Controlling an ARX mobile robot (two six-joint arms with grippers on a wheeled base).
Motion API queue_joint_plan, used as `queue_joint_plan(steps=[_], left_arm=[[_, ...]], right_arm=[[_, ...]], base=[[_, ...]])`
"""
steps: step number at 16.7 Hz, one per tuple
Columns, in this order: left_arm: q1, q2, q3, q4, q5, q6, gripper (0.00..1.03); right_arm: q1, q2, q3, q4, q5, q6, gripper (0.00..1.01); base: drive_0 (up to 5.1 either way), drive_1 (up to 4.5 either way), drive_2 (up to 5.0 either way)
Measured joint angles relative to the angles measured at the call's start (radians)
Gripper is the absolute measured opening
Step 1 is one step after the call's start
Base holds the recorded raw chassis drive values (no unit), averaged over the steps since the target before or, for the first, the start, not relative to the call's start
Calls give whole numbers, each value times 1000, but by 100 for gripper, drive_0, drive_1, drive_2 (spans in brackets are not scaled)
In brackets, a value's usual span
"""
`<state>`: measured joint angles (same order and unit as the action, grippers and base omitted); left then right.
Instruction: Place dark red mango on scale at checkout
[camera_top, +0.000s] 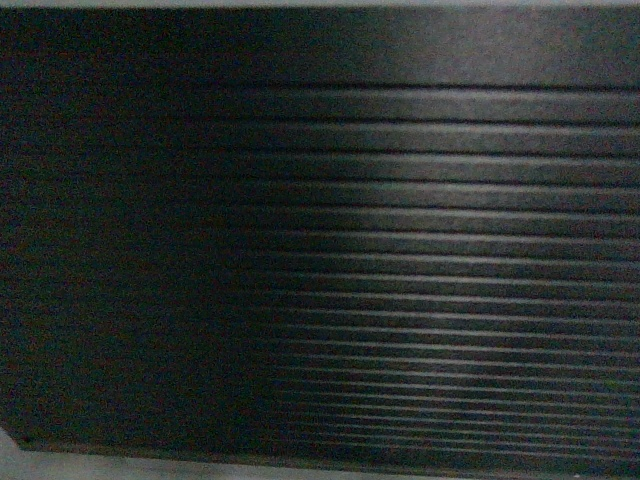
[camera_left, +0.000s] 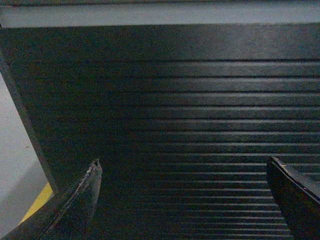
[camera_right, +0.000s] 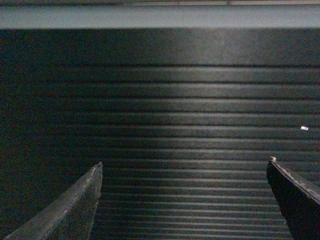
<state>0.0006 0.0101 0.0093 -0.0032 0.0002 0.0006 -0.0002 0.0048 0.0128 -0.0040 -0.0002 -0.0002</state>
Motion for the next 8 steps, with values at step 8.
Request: queue_joint_plan(steps=[8], left_arm=[[0, 0, 0, -3, 0, 0, 98]], right_arm=[[0, 0, 0, -2, 0, -1, 98]], base=[[0, 0, 0]])
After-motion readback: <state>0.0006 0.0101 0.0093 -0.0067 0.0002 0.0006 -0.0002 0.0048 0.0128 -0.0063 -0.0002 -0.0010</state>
